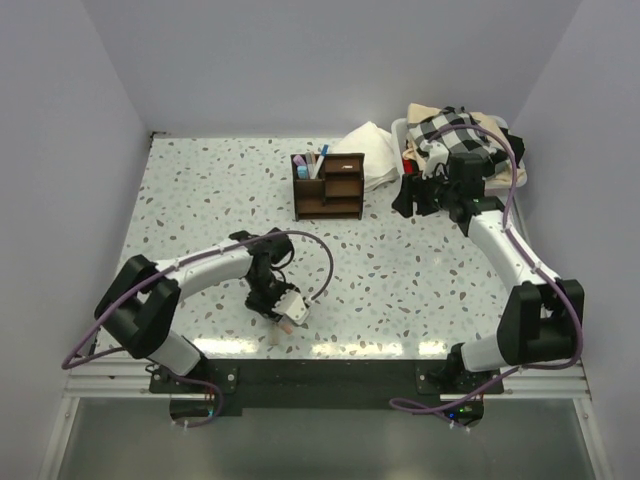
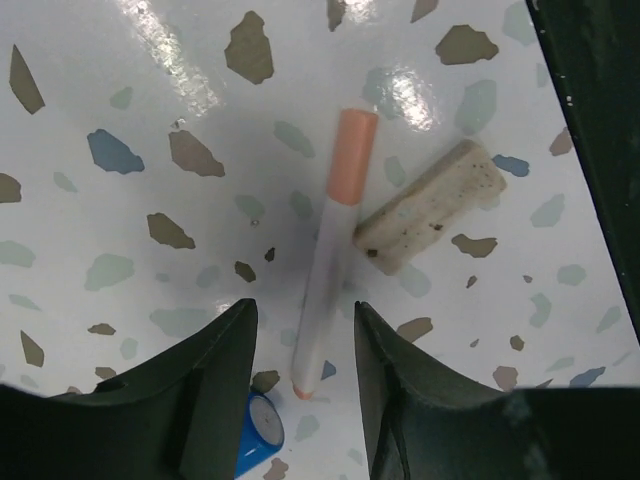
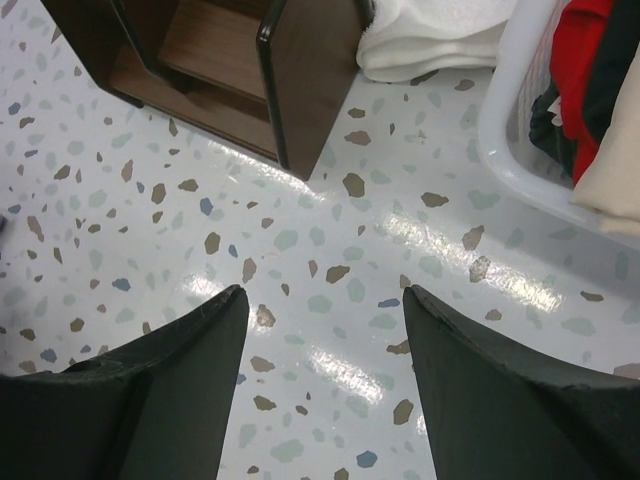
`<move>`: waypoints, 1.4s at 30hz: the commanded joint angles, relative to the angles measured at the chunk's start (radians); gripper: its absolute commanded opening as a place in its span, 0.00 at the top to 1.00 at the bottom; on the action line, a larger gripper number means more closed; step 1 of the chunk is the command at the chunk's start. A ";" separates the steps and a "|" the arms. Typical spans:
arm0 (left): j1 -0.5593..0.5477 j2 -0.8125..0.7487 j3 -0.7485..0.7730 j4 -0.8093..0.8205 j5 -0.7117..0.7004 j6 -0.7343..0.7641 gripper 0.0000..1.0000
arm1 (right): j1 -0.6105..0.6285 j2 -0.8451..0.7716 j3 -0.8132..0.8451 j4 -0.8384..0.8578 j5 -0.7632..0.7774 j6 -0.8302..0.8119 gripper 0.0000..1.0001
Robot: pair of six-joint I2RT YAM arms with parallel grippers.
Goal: Sort the stationery into containers
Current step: Pick up the pen from the center of the board.
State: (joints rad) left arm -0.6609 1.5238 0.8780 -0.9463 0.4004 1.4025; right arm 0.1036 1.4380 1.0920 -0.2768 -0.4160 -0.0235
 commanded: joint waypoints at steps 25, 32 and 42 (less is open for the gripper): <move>-0.120 0.095 0.022 0.204 0.041 -0.126 0.63 | -0.002 -0.001 0.042 -0.007 -0.018 -0.019 0.32; -0.157 0.127 0.009 0.264 0.028 -0.183 0.63 | -0.002 0.002 0.034 -0.005 -0.018 -0.015 0.32; -0.210 0.179 0.006 0.339 0.043 -0.312 0.70 | -0.002 0.019 0.014 0.010 -0.020 -0.004 0.32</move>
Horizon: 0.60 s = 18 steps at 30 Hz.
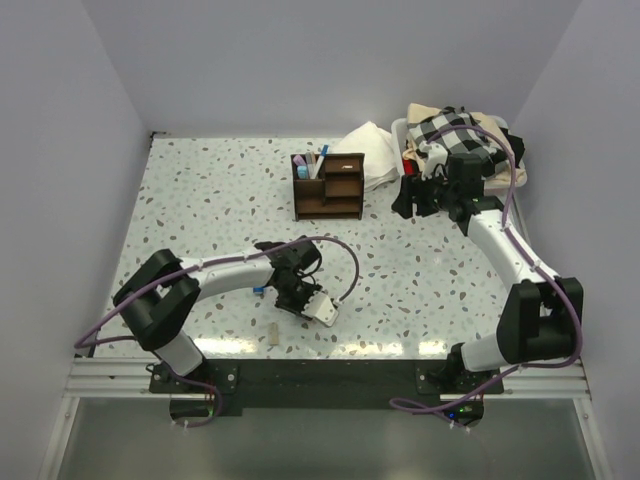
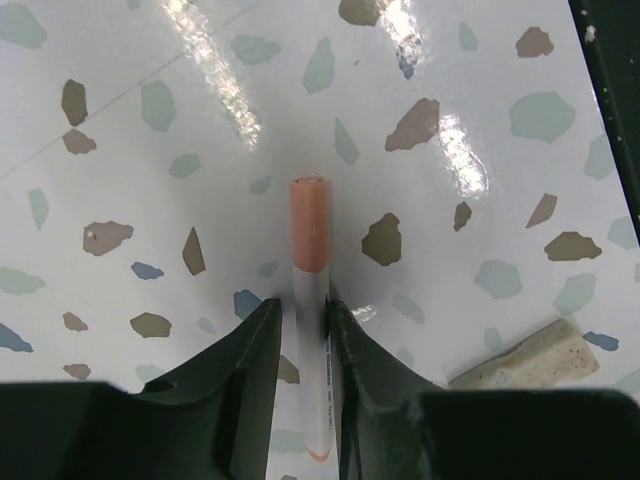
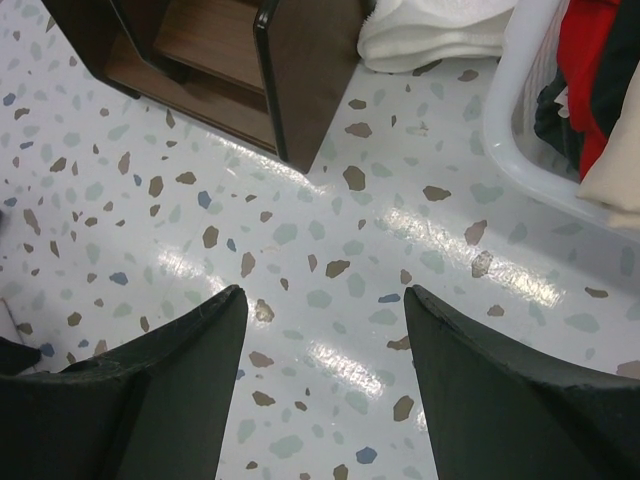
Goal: Sort the stationery into containers
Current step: Pick up the pen from the center of the board.
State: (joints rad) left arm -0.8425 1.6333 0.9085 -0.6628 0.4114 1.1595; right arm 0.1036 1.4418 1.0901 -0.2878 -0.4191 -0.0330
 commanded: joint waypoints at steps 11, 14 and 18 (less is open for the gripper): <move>0.110 0.132 0.200 -0.073 0.133 -0.037 1.00 | -0.004 0.052 0.080 -0.025 0.000 -0.015 0.32; 0.170 0.148 0.375 -0.170 0.223 -0.034 1.00 | -0.004 0.057 0.100 -0.034 0.008 -0.019 0.32; 0.192 0.135 0.576 -0.218 0.282 -0.030 1.00 | -0.004 0.061 0.125 -0.062 0.025 -0.028 0.32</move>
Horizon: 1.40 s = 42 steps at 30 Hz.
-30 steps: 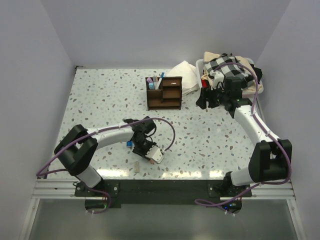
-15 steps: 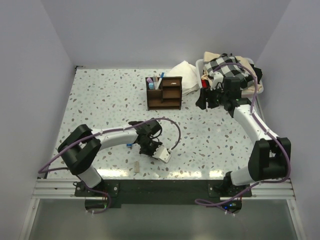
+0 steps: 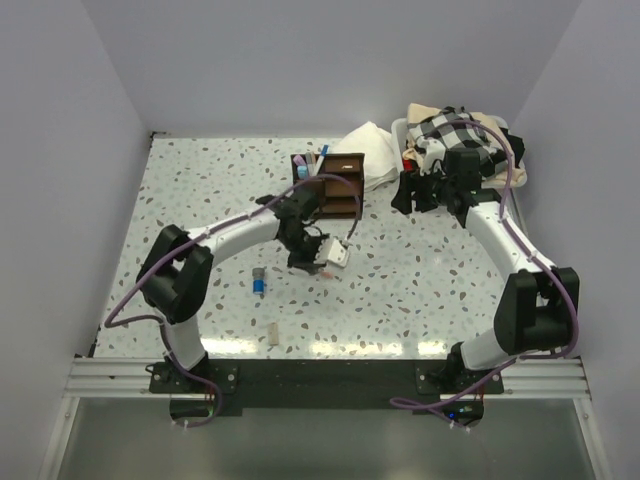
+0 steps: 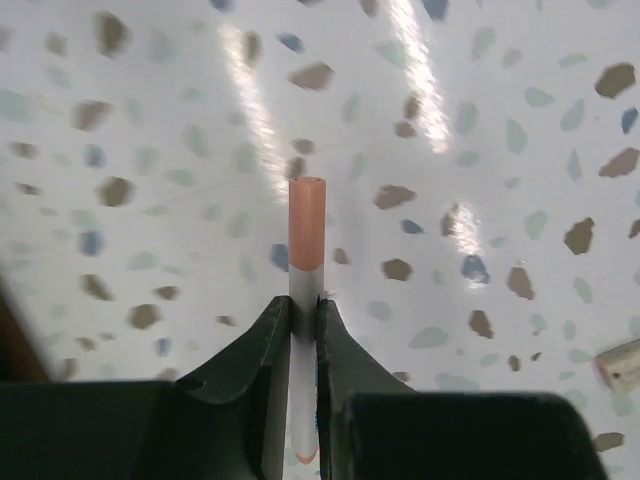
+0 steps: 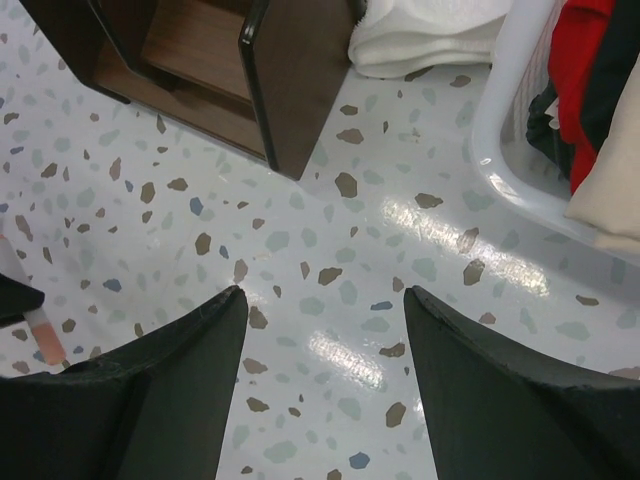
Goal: Sort the stationery into containers
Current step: Pick up the pen from the center of the board, then place the pen in the storage box.
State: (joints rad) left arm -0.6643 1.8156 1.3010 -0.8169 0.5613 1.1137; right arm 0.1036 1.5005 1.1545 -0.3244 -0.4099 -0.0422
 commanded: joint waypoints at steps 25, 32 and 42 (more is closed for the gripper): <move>0.339 0.128 0.153 1.622 0.101 -1.292 1.00 | -0.004 0.035 0.166 -0.122 0.077 -0.096 0.32; 0.350 0.206 0.153 1.671 0.118 -1.348 1.00 | -0.004 0.014 0.145 -0.130 0.091 -0.104 0.31; 0.353 0.254 0.136 1.676 0.103 -1.301 1.00 | -0.002 0.020 0.160 -0.108 0.068 -0.087 0.32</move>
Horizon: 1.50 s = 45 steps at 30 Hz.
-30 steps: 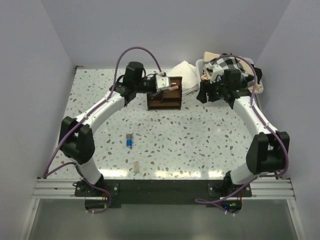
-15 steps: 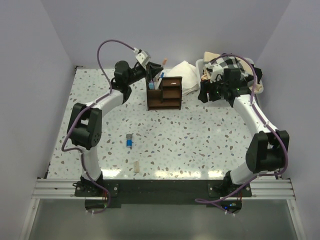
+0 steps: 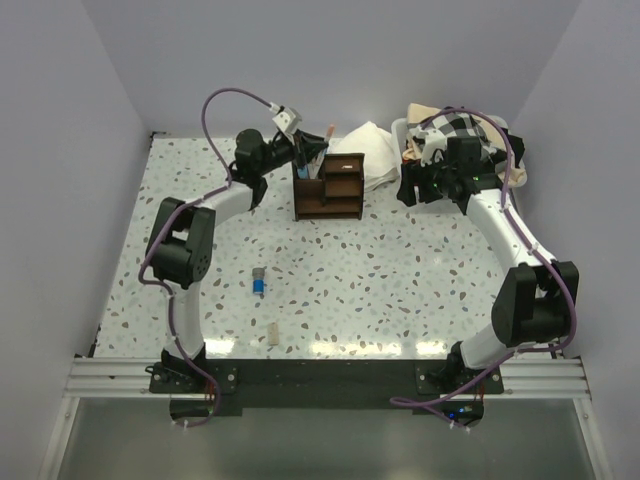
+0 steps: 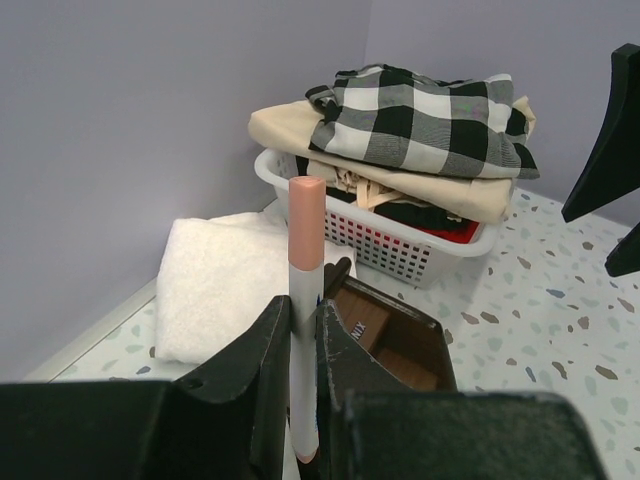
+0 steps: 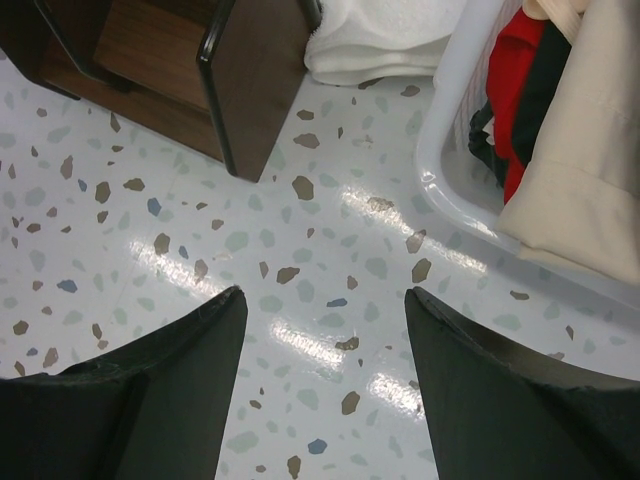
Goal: Sort the stationery into containers
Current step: Place the pen in the storage box.
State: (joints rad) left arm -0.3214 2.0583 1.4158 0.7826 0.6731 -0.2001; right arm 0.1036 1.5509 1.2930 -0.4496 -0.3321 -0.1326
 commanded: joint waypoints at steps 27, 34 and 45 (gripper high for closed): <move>0.035 -0.021 -0.064 -0.013 -0.004 0.123 0.49 | -0.004 -0.005 0.028 0.048 -0.024 0.022 0.31; 0.047 -0.108 -0.022 0.058 0.101 0.044 0.41 | -0.004 0.014 0.054 0.069 -0.042 0.036 0.31; 0.061 -0.325 0.048 -0.527 0.100 0.376 0.22 | -0.002 0.028 0.088 0.089 -0.111 0.034 0.32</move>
State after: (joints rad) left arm -0.2699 1.8591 1.4387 0.6113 0.8036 -0.0750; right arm 0.1036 1.5951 1.3327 -0.3973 -0.3832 -0.1040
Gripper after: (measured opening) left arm 0.742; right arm 0.686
